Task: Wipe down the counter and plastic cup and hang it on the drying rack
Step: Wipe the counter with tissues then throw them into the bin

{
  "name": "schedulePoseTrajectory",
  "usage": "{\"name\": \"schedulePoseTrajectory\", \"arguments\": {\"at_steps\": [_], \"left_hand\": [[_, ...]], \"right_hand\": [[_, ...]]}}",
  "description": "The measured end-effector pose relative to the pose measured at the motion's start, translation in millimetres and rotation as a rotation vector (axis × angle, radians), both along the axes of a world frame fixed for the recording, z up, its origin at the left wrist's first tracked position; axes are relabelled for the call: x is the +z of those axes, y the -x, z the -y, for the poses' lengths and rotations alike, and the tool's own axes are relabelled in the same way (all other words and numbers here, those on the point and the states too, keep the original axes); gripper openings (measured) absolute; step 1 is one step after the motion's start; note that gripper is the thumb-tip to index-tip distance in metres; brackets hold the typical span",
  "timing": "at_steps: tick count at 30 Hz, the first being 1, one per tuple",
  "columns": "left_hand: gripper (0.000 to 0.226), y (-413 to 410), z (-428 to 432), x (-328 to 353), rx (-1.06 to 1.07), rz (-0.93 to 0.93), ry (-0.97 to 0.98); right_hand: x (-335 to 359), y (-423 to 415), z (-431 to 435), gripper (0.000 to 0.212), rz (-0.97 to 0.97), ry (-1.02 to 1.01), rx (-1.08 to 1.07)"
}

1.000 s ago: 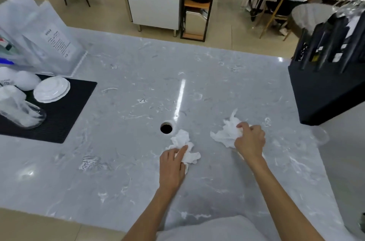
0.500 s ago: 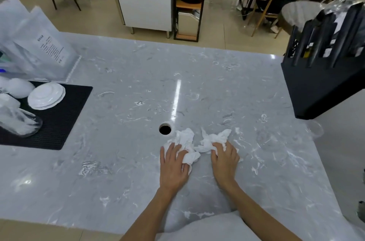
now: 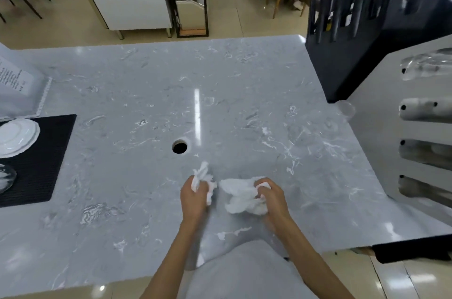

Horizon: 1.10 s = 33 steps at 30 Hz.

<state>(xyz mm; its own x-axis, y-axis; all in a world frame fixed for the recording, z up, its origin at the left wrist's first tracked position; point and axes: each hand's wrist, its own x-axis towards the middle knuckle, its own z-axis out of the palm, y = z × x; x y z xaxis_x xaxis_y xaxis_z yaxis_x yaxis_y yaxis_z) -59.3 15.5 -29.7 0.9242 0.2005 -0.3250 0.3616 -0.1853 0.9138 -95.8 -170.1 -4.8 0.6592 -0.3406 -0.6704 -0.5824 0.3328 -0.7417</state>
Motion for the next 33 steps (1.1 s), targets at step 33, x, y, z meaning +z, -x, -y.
{"name": "schedulePoseTrajectory", "arguments": {"at_steps": [33], "left_hand": [[0.029, 51, 177, 157, -0.237, -0.274, 1.167]], "right_hand": [[128, 60, 43, 0.026, 0.734, 0.531, -0.51]]}}
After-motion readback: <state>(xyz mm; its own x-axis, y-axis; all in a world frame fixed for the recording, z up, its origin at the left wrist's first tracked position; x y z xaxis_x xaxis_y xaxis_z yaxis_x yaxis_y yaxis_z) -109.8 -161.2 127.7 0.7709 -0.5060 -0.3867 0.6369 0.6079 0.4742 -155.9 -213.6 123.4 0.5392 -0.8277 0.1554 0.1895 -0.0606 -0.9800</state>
